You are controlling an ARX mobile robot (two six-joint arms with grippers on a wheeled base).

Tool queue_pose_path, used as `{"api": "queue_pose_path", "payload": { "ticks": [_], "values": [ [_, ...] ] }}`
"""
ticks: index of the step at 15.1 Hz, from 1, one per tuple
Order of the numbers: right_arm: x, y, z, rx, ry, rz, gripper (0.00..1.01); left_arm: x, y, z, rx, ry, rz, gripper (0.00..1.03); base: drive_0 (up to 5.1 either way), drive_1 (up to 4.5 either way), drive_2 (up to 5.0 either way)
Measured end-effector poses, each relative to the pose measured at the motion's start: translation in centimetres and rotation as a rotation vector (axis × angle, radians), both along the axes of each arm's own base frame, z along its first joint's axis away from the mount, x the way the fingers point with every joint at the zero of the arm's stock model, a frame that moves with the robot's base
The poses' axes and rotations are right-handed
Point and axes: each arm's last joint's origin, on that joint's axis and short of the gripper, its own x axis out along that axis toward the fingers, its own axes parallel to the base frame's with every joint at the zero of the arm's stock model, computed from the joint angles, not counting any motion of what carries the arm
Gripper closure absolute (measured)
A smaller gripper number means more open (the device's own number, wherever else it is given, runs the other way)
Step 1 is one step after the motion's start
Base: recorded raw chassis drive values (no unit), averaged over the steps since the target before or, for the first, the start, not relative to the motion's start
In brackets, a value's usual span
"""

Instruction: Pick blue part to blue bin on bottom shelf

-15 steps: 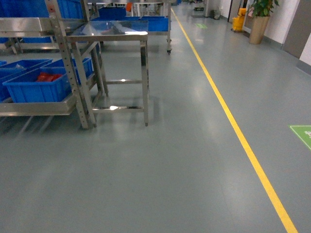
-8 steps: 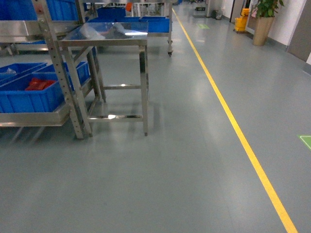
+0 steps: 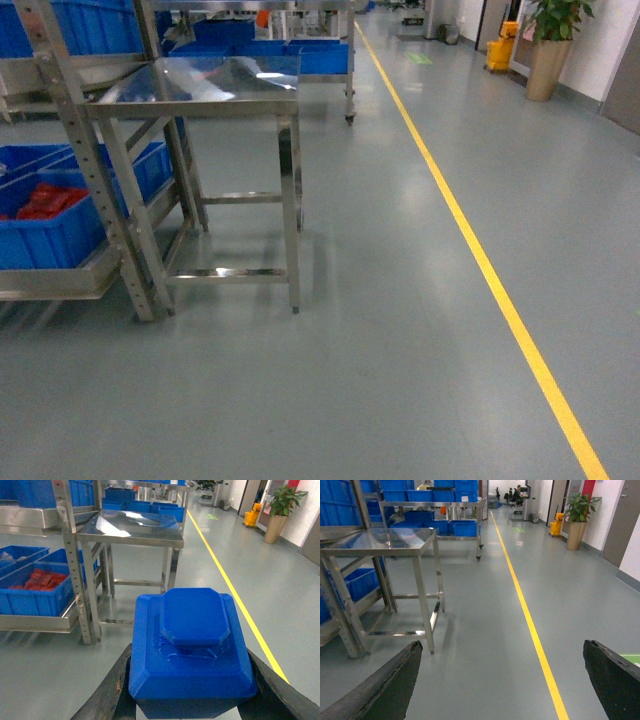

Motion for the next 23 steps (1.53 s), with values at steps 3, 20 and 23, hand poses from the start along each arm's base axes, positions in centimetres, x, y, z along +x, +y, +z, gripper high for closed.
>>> {"api": "queue_pose_path", "payload": {
  "ticks": [3,20,23],
  "values": [
    [0.00,0.00,0.01,0.000,-0.001,0.000,0.03,0.00,0.00,-0.04,0.002,0.004,0.000,0.59,0.0,4.15,-4.2],
    [0.00,0.00,0.01,0.000,-0.001,0.000,0.03,0.01,0.00,0.01,0.000,-0.001,0.000,0.59,0.0,4.17,-4.1],
    [0.00,0.00,-0.06,0.000,0.006,0.000,0.03,0.00,0.00,0.04,-0.001,-0.004,-0.002,0.59,0.0,2.77,-2.8]
  ]
}}
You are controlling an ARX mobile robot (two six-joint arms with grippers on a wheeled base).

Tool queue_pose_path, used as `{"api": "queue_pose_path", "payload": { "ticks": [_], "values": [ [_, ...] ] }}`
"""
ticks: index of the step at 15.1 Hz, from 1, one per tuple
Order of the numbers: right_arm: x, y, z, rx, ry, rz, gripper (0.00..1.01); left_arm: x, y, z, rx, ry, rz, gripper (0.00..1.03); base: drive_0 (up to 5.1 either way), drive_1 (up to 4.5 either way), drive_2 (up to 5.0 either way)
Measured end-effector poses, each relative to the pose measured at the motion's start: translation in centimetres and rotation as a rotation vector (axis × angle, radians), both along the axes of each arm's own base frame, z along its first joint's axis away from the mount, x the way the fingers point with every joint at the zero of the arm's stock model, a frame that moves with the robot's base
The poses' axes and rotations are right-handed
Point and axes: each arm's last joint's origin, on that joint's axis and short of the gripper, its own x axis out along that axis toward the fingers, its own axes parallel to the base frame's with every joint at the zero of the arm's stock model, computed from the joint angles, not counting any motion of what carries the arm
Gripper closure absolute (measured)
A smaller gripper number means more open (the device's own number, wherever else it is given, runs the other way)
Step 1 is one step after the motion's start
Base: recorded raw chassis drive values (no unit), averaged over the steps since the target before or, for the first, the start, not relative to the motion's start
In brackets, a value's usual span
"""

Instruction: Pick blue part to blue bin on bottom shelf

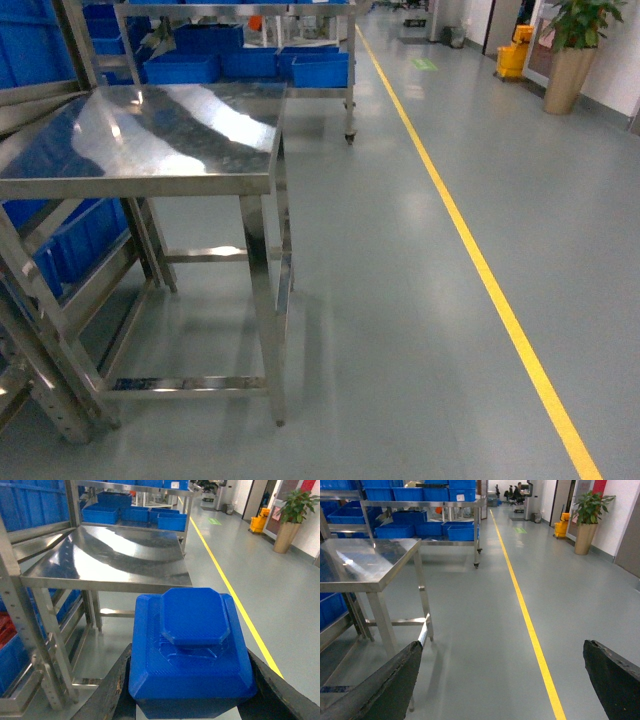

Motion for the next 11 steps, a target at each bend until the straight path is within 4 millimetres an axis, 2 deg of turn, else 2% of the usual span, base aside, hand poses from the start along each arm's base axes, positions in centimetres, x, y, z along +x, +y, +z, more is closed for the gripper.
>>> {"api": "queue_pose_path", "payload": {
  "ticks": [11],
  "values": [
    [0.00,0.00,0.04,0.000,-0.004,0.000,0.03,0.01,0.00,-0.05,0.001,0.005,0.001,0.59,0.0,0.00,0.0]
  ]
}}
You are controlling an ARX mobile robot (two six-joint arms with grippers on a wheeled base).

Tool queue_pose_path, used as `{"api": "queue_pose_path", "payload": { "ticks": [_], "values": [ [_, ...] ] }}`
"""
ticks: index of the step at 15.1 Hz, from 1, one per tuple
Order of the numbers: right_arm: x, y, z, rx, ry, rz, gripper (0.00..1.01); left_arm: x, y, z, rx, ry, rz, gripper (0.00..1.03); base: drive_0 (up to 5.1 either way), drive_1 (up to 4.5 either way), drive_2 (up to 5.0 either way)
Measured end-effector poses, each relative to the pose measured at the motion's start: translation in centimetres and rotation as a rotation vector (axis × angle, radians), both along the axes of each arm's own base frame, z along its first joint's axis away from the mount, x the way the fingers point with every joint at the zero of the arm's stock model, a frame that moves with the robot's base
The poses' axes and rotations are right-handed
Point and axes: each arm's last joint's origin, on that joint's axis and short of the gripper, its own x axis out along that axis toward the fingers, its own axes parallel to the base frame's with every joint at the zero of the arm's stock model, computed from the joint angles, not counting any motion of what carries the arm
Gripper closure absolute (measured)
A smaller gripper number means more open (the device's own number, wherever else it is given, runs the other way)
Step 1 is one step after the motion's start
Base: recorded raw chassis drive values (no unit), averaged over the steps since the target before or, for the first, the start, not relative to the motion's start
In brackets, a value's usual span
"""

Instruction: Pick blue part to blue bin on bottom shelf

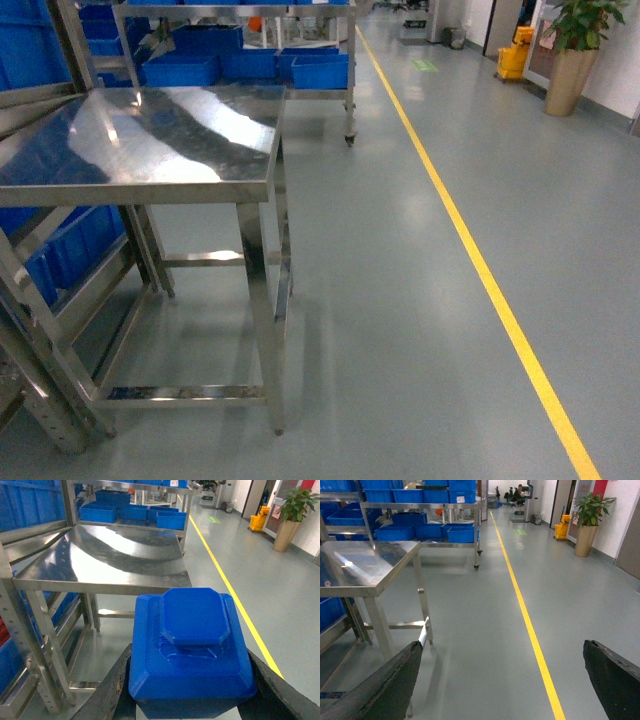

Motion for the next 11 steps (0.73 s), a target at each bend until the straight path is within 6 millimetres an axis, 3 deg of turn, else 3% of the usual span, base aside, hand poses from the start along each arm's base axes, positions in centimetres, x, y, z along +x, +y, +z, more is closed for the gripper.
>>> {"api": "queue_pose_path", "payload": {
  "ticks": [6,11],
  "values": [
    [0.00,-0.01,0.01,0.000,-0.002,-0.002,0.03,0.00,-0.01,-0.01,0.001,0.001,-0.003,0.59,0.0,0.00,0.0],
    [0.00,0.00,-0.01,0.000,0.001,-0.001,0.03,0.00,0.00,-0.01,0.000,0.001,0.000,0.59,-4.9,2.49,2.5]
  ]
}}
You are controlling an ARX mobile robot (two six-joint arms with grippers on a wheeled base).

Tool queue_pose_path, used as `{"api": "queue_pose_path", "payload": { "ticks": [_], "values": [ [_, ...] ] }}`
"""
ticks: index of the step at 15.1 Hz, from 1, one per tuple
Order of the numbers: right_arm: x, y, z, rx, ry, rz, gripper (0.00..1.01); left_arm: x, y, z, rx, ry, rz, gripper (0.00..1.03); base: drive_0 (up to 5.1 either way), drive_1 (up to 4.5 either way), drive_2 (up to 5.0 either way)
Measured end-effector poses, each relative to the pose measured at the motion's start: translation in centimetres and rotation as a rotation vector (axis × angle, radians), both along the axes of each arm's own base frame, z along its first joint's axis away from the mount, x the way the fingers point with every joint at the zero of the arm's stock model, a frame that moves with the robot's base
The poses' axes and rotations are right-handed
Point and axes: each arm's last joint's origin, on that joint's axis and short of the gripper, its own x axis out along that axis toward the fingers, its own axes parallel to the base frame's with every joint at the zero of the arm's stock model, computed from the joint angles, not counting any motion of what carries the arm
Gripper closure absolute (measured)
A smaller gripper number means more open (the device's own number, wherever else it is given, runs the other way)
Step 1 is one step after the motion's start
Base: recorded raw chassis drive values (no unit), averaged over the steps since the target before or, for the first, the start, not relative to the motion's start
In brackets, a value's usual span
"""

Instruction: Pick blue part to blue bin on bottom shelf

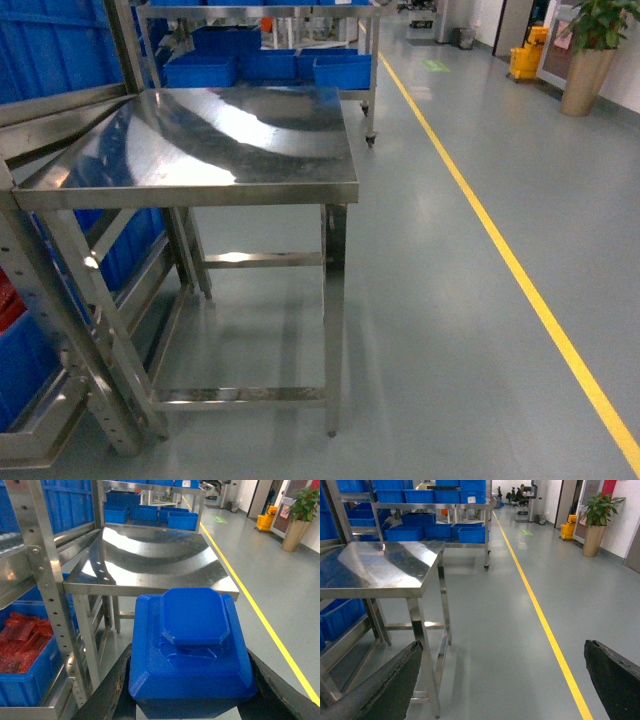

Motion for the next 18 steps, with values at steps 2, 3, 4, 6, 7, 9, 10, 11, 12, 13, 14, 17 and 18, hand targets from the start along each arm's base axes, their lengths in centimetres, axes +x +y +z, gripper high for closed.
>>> {"api": "queue_pose_path", "payload": {
  "ticks": [2,3,4,6,7,9,10,11,12,13,14,17,18],
  "values": [
    [0.00,0.00,0.00,0.000,0.000,0.001,0.03,-0.01,0.01,0.03,-0.001,-0.003,0.001,0.59,-4.8,3.54,1.3],
    [0.00,0.00,0.01,0.000,-0.001,0.001,0.03,-0.01,0.02,0.04,-0.001,-0.004,0.002,0.59,-4.6,3.89,0.9],
    [0.00,0.00,0.00,0.000,0.000,0.001,0.03,-0.01,0.02,0.03,-0.001,-0.003,0.002,0.59,-4.6,3.96,0.9],
    [0.00,0.00,0.01,0.000,-0.002,0.001,0.03,-0.01,0.02,0.05,-0.002,-0.005,0.002,0.59,-4.5,4.08,1.0],
    [0.00,0.00,0.00,0.000,0.000,0.001,0.03,-0.01,0.01,0.04,-0.001,-0.004,0.001,0.59,-4.5,4.09,1.0],
    [0.00,0.00,0.01,0.000,-0.001,0.001,0.03,-0.01,0.01,0.03,0.000,-0.003,0.001,0.59,-4.5,4.09,1.0],
    [0.00,0.00,0.01,0.000,-0.001,0.001,0.03,-0.01,0.02,0.03,-0.001,-0.003,0.002,0.59,-4.5,4.09,1.0],
    [0.00,0.00,0.02,0.000,-0.002,0.001,0.03,-0.01,0.01,0.00,0.000,0.000,0.001,0.59,-4.5,4.09,1.0],
    [0.00,0.00,0.00,0.000,0.000,0.001,0.03,0.00,0.01,0.03,-0.001,-0.003,0.002,0.59,-4.5,4.09,1.0],
    [0.00,0.00,0.01,0.000,-0.001,0.001,0.03,-0.01,0.01,0.05,-0.001,-0.005,0.001,0.59,-4.5,4.09,1.0],
    [0.00,0.00,0.00,0.000,0.000,0.001,0.03,0.00,0.01,0.01,0.000,-0.001,0.002,0.59,-4.5,4.09,1.0],
    [0.00,0.00,0.00,0.000,0.000,0.001,0.03,-0.01,0.01,0.01,0.000,-0.001,0.001,0.59,-4.5,4.09,1.0],
    [0.00,0.00,0.03,0.000,-0.003,0.001,0.03,0.00,0.01,0.03,-0.001,-0.003,0.001,0.59,-4.5,4.09,1.0]
  ]
}}
